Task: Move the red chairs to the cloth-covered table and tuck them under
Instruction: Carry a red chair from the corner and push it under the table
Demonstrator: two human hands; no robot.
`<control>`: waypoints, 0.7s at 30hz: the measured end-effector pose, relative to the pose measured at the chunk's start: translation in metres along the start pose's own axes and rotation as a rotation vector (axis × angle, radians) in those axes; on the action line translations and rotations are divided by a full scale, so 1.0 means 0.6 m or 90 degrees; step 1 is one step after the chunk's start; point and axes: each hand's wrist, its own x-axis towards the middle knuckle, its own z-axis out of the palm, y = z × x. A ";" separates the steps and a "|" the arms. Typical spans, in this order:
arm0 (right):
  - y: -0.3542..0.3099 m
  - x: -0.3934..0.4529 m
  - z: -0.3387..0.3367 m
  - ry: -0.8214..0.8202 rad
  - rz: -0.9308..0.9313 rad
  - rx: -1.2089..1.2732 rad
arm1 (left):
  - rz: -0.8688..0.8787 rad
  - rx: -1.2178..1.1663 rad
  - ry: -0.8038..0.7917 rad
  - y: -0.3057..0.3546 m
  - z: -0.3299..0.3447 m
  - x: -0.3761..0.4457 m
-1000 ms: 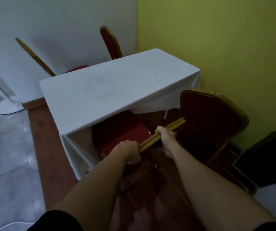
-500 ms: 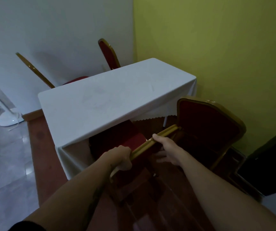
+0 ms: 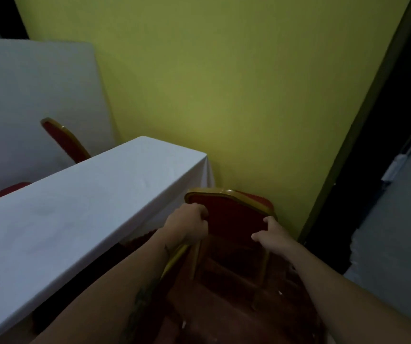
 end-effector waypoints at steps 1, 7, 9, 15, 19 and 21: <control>0.000 0.017 -0.014 0.020 -0.002 -0.022 | 0.012 0.003 0.010 0.003 0.005 0.027; -0.017 0.122 -0.062 0.051 0.024 -0.190 | 0.095 0.023 0.063 -0.006 0.030 0.182; -0.029 0.147 -0.064 0.039 0.026 -0.241 | 0.108 0.080 0.055 -0.019 0.038 0.241; -0.033 0.223 -0.052 -0.021 0.031 -0.305 | 0.131 0.203 -0.073 -0.046 0.068 0.386; -0.013 0.249 -0.055 -0.012 0.025 -0.287 | 0.094 0.200 -0.145 -0.049 0.087 0.428; 0.001 0.257 -0.065 -0.011 0.013 -0.287 | 0.041 0.199 -0.160 -0.037 0.086 0.440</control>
